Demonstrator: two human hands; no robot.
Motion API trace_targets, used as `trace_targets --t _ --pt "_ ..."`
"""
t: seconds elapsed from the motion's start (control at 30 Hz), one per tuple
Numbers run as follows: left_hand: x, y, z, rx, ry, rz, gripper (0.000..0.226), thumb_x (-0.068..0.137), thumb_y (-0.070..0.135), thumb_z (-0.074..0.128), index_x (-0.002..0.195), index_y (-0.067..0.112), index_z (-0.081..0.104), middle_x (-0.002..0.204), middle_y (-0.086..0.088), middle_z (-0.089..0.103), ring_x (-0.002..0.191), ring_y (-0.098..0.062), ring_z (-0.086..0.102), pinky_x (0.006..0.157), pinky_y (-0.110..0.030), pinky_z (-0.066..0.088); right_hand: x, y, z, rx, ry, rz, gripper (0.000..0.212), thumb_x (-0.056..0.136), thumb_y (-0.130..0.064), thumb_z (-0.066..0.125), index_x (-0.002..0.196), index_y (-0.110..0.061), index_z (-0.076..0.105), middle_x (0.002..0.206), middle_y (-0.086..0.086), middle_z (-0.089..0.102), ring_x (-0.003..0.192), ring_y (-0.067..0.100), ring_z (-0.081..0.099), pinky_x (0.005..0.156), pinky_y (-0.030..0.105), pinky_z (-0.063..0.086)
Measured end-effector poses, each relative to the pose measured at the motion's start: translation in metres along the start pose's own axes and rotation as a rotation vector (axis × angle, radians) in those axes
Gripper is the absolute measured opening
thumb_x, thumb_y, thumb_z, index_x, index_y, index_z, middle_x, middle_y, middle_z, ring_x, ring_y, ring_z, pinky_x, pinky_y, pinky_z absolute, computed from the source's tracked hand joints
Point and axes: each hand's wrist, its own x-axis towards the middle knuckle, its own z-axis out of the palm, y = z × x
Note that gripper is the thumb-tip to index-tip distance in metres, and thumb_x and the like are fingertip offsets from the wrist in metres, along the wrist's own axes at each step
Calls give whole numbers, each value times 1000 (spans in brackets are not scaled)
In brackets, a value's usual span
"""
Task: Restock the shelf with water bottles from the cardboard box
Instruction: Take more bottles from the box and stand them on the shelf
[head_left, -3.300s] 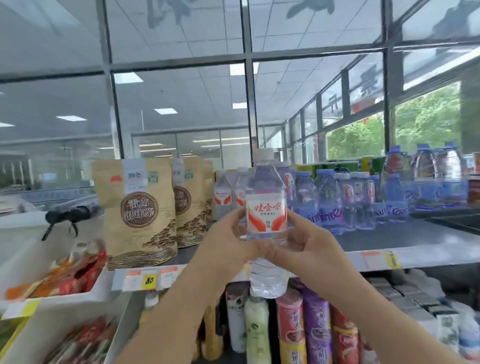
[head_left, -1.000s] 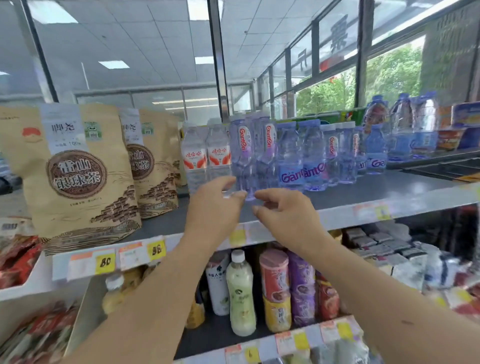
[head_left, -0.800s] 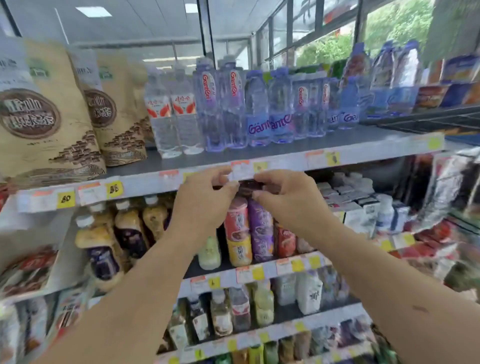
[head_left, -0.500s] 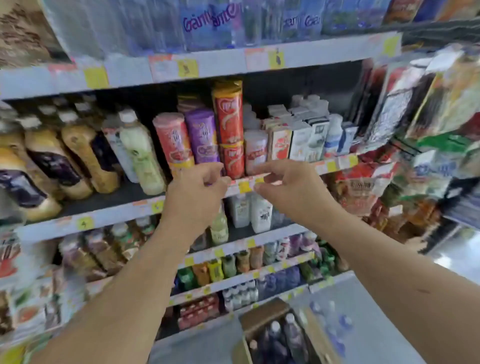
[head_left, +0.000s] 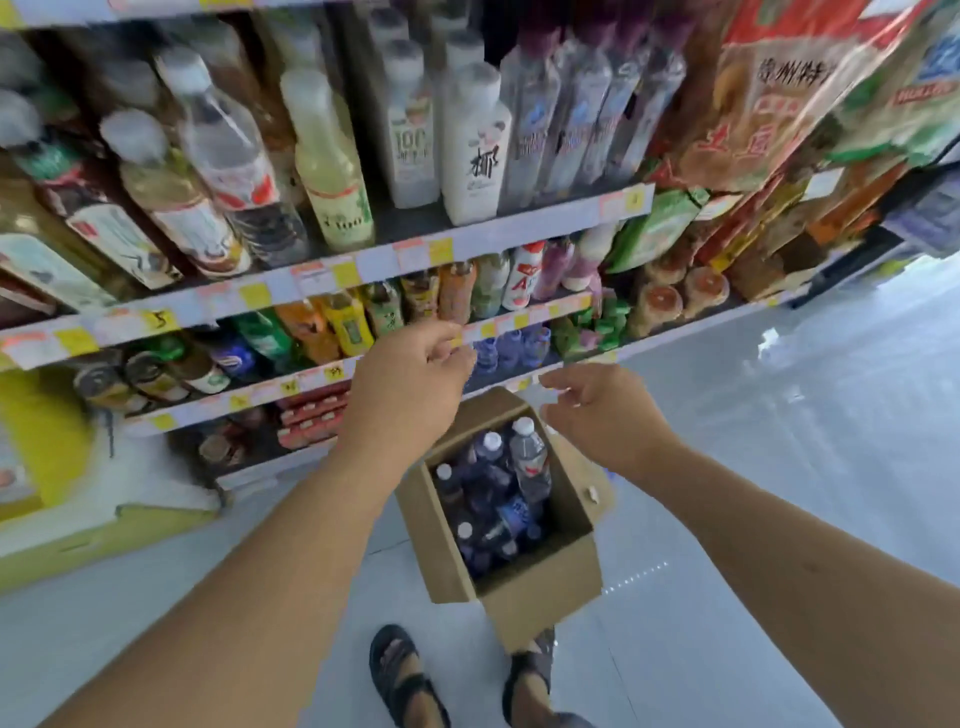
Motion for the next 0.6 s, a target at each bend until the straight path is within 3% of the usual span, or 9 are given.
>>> trace_targets --t 0.07,0.27,0.4,0.5,0.6 --pt "8 -27 29 26 -18 -50 37 97 34 58 133 27 60 121 9 62 108 -17 61 82 -32 45 18 34 27 -20 -21 33 23 84 -18 68 105 -22 75 91 6 75 84 24 68 80 37 56" --pt "33 -114 123 2 -22 -203 37 95 37 61 131 32 61 119 8 66 93 -9 61 73 -23 42 95 138 112 -108 -125 42 30 84 -17 65 113 -19 71 107 7 72 98 29 65 83 33 52" --pt "42 -163 175 -10 -24 -297 36 94 37 61 130 33 62 121 12 67 107 -9 62 91 -30 48 136 192 164 -137 -172 12 33 83 -20 64 116 -16 66 107 13 69 98 35 62 84 44 52" --pt "49 -187 201 22 -14 -338 34 91 37 64 125 33 65 117 12 70 110 -13 64 100 -41 48 160 218 193 -152 -178 -4 40 82 -21 66 121 -17 61 101 13 68 95 35 61 76 34 47" --pt "53 -203 216 46 21 -348 30 90 37 65 120 34 68 111 14 71 110 -13 63 101 -41 47 175 231 214 -153 -165 -34 37 80 -35 66 115 -27 57 89 1 63 87 28 60 69 30 40"
